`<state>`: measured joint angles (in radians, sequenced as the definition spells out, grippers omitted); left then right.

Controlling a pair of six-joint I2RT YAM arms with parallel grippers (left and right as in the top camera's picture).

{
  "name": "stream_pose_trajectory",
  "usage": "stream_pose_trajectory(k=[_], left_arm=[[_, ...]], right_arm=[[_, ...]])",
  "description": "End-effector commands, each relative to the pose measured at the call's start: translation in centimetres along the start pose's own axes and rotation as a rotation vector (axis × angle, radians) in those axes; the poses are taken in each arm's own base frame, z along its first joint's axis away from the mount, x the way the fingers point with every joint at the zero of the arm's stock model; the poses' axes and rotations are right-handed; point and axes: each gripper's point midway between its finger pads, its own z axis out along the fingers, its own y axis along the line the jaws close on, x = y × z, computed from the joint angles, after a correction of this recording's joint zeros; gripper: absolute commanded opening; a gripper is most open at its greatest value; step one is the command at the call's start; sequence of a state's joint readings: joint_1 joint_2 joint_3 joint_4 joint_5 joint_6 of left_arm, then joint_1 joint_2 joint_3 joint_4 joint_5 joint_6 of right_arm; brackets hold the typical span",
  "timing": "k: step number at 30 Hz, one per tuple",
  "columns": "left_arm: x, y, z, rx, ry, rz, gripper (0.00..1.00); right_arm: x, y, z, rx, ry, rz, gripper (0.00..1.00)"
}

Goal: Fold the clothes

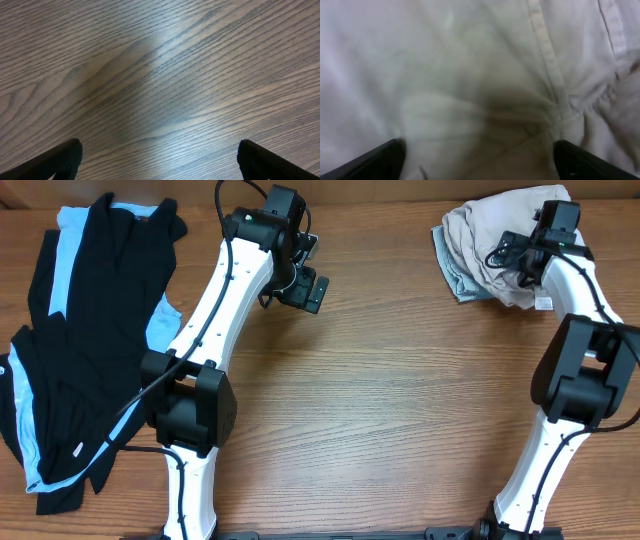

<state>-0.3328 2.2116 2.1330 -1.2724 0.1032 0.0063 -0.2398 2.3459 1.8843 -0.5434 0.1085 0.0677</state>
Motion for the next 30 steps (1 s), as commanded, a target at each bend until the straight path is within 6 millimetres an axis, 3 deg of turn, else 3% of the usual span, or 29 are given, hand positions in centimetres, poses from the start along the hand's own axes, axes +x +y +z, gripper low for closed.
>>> stream_pose_trajectory(k=[1, 3, 8, 10, 12, 13, 14, 19, 24, 26, 30], left_arm=[[0.1, 0.4, 0.4, -0.004, 0.008, -0.013, 1.00], [0.1, 0.4, 0.4, -0.004, 0.008, -0.013, 1.00], [0.1, 0.4, 0.4, -0.004, 0.008, -0.013, 1.00], [0.1, 0.4, 0.4, -0.004, 0.008, -0.013, 1.00], [0.1, 0.4, 0.4, -0.004, 0.008, -0.013, 1.00], [0.1, 0.4, 0.4, -0.004, 0.008, -0.013, 1.00], [0.1, 0.4, 0.4, -0.004, 0.008, -0.013, 1.00], [0.1, 0.4, 0.4, -0.004, 0.008, -0.013, 1.00], [0.1, 0.4, 0.4, -0.004, 0.008, -0.013, 1.00], [0.1, 0.4, 0.4, -0.004, 0.008, -0.013, 1.00], [0.1, 0.4, 0.4, -0.004, 0.008, -0.013, 1.00]], right_arm=[[-4.1, -1.3, -6.8, 0.020, -0.076, 0.032, 1.00], [-8.4, -1.3, -13.1, 0.005, -0.195, 0.043, 1.00], [-17.9, -1.8, -34.9, -0.058, -0.636, 0.086, 1.00], [-20.0, -2.3, -43.6, -0.088, -0.842, 0.105, 1.00], [-20.7, -2.7, -49.4, -0.107, -0.977, 0.117, 1.00], [-20.6, -3.2, -55.7, -0.128, -1.122, 0.131, 1.00], [-20.1, -3.5, -58.8, -0.138, -1.187, 0.137, 1.00], [-16.6, -4.7, -67.9, -0.161, -1.344, 0.151, 1.00], [-14.3, -5.3, -72.2, -0.172, -1.417, 0.157, 1.00], [-13.7, -5.4, -72.1, -0.168, -1.395, 0.156, 1.00], [-10.7, -5.4, -70.4, -0.157, -1.257, 0.140, 1.00]])
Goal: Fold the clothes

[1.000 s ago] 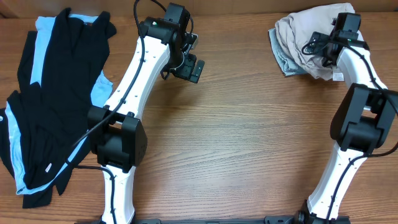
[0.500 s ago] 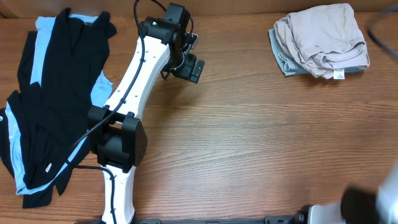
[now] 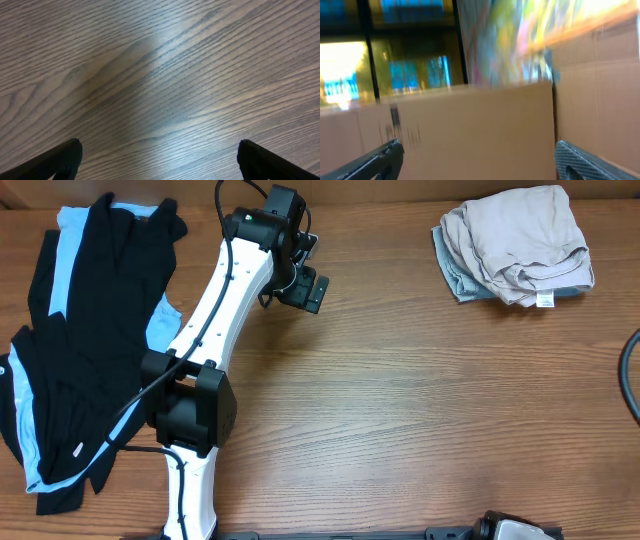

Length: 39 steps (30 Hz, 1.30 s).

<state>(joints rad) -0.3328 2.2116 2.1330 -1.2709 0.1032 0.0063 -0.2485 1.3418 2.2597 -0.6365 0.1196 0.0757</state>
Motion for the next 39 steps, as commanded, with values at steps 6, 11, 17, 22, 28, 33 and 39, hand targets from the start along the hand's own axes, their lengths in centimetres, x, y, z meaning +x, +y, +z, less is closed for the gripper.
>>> stream_pose_trajectory(k=[6, 11, 17, 22, 28, 33, 39], left_arm=[[0.1, 0.4, 0.4, -0.004, 0.009, -0.013, 1.00], [0.1, 0.4, 0.4, -0.004, 0.009, -0.013, 1.00], [0.1, 0.4, 0.4, -0.004, 0.009, -0.013, 1.00], [0.1, 0.4, 0.4, -0.004, 0.009, -0.013, 1.00], [0.1, 0.4, 0.4, -0.004, 0.009, -0.013, 1.00], [0.1, 0.4, 0.4, -0.004, 0.009, -0.013, 1.00], [0.1, 0.4, 0.4, -0.004, 0.009, -0.013, 1.00]], right_arm=[[6.4, -1.8, -8.4, 0.048, 0.291, -0.025, 1.00], [12.1, -2.9, -10.5, 0.053, 0.333, -0.029, 1.00], [18.9, 1.1, -12.0, -0.245, 0.143, 0.025, 1.00], [25.9, 2.2, -14.3, -0.379, 0.088, 0.033, 1.00], [36.5, 1.7, -17.5, -0.409, 0.234, 0.048, 1.00], [42.0, 0.8, -19.8, -0.369, 0.300, 0.051, 1.00], [44.9, -0.2, -21.1, -0.334, 0.315, 0.047, 1.00]])
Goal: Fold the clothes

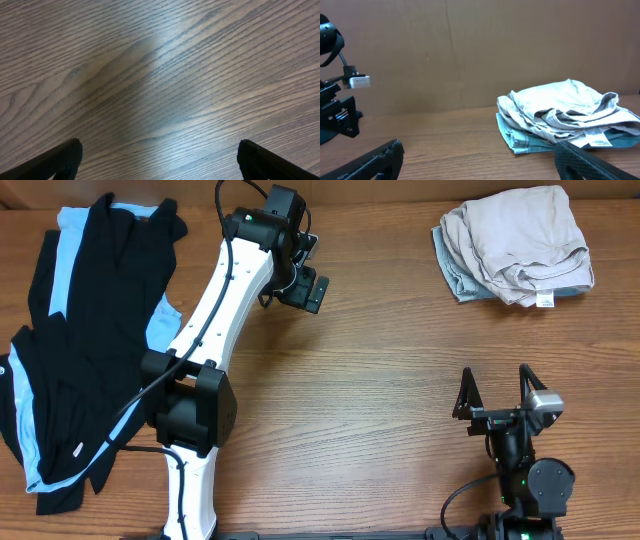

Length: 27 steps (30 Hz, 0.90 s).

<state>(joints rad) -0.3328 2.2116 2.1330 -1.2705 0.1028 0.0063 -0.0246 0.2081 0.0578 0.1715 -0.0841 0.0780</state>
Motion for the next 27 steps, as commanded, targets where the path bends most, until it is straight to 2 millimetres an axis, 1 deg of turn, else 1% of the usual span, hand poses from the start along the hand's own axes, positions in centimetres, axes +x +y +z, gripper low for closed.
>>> stream_pose_trajectory(k=[1, 3, 7, 11, 27], left_arm=[[0.2, 0.4, 0.4, -0.004, 0.010, -0.013, 1.00], [0.2, 0.4, 0.4, -0.004, 0.010, -0.013, 1.00], [0.2, 0.4, 0.4, -0.003, 0.010, -0.013, 1.00], [0.2, 0.4, 0.4, -0.004, 0.010, -0.013, 1.00], [0.2, 0.4, 0.4, -0.004, 0.010, -0.013, 1.00]], right_arm=[[2.0, -0.9, -0.4, 0.048, 0.026, 0.007, 1.00], [2.7, -0.8, -0.6, 0.039, 0.056, 0.009, 1.00], [2.9, -0.7, -1.0, 0.038, 0.061, 0.009, 1.00], [3.7, -0.8, -1.4, 0.044, 0.091, 0.012, 1.00], [3.7, -0.8, -1.4, 0.043, 0.091, 0.012, 1.00]])
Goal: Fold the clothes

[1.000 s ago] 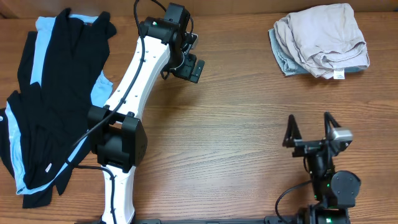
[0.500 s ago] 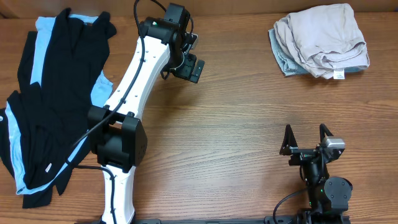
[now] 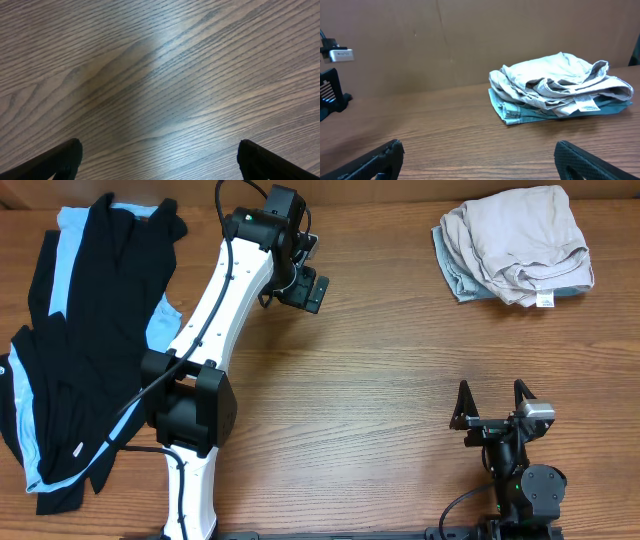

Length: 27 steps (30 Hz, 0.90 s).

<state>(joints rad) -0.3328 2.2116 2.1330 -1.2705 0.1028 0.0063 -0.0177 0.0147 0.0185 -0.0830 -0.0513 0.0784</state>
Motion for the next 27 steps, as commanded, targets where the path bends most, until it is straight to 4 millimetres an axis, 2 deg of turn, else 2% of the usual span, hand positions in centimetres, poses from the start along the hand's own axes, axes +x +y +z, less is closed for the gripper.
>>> stream_pose_trajectory(k=[1, 3, 6, 9, 12, 14, 15, 17, 19, 21, 24, 27], left_arm=[[0.2, 0.4, 0.4, -0.003, 0.010, -0.013, 1.00], [0.2, 0.4, 0.4, -0.003, 0.010, -0.013, 1.00], [-0.1, 0.2, -1.0, -0.008, -0.021, -0.008, 1.00], [-0.5, -1.4, -4.5, -0.001, -0.097, 0.024, 1.00], [-0.6, -3.4, -11.3, -0.003, -0.245, 0.072, 1.00], [-0.3, -2.8, -16.9, -0.088, -0.382, 0.081, 1.00], [0.1, -2.8, -19.1, -0.098, -0.427, 0.079, 1.00], [1.8, -3.4, -24.6, -0.076, -0.551, 0.060, 1.00], [3.7, -3.8, -28.4, -0.063, -0.642, 0.061, 1.00], [6.2, -3.2, -31.5, -0.099, -0.717, 0.049, 1.00], [9.3, -1.6, -33.8, -0.178, -0.797, 0.015, 1.00], [12.2, -0.6, -34.5, -0.225, -0.865, -0.010, 1.00]], right_arm=[[0.2, 0.0, 0.0, 0.003, -0.004, 0.003, 1.00], [0.2, 0.0, 0.0, 0.002, -0.004, 0.003, 1.00], [0.2, 0.0, 0.0, 0.003, -0.004, 0.003, 1.00], [0.2, 0.0, 0.0, 0.003, -0.004, 0.003, 1.00], [0.2, 0.0, 0.0, 0.003, -0.004, 0.003, 1.00], [0.2, 0.0, 0.0, 0.003, -0.004, 0.003, 1.00], [0.2, 0.0, 0.0, 0.003, -0.004, 0.003, 1.00], [0.2, 0.0, 0.0, 0.002, -0.004, 0.003, 1.00], [0.2, 0.0, 0.0, 0.003, -0.004, 0.003, 1.00], [0.2, 0.0, 0.0, 0.003, -0.004, 0.003, 1.00], [0.2, 0.0, 0.0, 0.002, -0.004, 0.003, 1.00], [0.2, 0.0, 0.0, 0.003, -0.004, 0.003, 1.00]])
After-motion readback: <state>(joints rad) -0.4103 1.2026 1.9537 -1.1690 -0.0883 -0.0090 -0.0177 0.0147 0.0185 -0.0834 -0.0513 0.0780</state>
